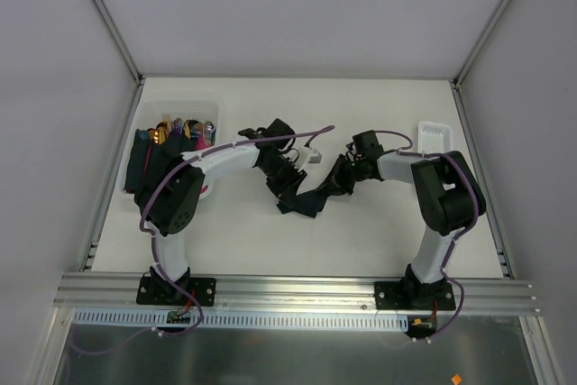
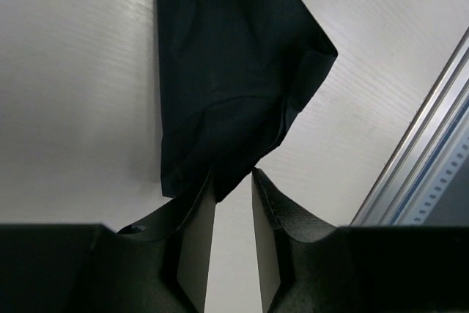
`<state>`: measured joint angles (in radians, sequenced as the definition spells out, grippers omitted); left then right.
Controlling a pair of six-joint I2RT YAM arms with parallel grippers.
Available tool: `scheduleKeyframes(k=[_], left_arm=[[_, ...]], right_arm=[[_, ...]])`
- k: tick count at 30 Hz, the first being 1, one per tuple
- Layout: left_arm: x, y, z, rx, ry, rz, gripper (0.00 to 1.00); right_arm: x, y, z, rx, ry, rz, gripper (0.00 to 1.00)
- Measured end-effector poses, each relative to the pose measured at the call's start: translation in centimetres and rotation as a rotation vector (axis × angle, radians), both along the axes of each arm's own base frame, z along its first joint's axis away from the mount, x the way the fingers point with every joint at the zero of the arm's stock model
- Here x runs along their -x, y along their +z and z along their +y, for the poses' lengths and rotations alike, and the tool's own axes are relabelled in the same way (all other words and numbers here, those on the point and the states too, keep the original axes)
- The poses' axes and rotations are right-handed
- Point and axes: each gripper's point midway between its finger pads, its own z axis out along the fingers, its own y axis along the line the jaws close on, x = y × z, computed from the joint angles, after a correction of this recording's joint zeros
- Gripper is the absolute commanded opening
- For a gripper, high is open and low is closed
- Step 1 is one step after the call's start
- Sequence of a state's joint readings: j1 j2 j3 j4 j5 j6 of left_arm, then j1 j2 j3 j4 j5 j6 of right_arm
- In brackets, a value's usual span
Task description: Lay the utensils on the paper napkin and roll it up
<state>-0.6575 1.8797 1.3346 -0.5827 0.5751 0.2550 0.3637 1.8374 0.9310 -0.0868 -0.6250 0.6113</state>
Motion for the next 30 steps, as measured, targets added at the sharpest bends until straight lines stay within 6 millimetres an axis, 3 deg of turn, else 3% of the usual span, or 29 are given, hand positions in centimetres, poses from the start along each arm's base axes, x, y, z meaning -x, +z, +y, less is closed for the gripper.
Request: scheduleKeyframes(k=[7, 16, 19, 22, 27, 30], left_arm=[[2.6, -2.2, 0.9, -0.051, -0.067, 0.027, 0.16], [5.9, -3.3, 2.6, -0.113, -0.177, -0.015, 0.24], [6.5, -2.1, 2.9, -0.092, -0.211, -0.06, 0.2], [6.1, 1.0, 2.6, -0.026, -0.203, -0.123, 0.19], [3.2, 6.6, 0.4, 0.098, -0.124, -0.194, 0.19], [1.6, 7.8, -1.1, 0.133, -0.079, -0.183, 0.18]], right_arm=[[0.0, 0.0, -0.1, -0.009, -0.001, 0.01, 0.14], [0.0, -0.1, -0.1, -0.014, -0.001, 0.016, 0.13], [0.0, -0.1, -0.1, -0.015, 0.0, 0.016, 0.13], [0.1, -0.1, -0.2, -0.016, 0.001, 0.016, 0.13], [0.1, -0.1, -0.2, -0.017, 0.002, 0.016, 0.12], [0.1, -0.1, -0.2, -0.018, 0.007, 0.011, 0.12]])
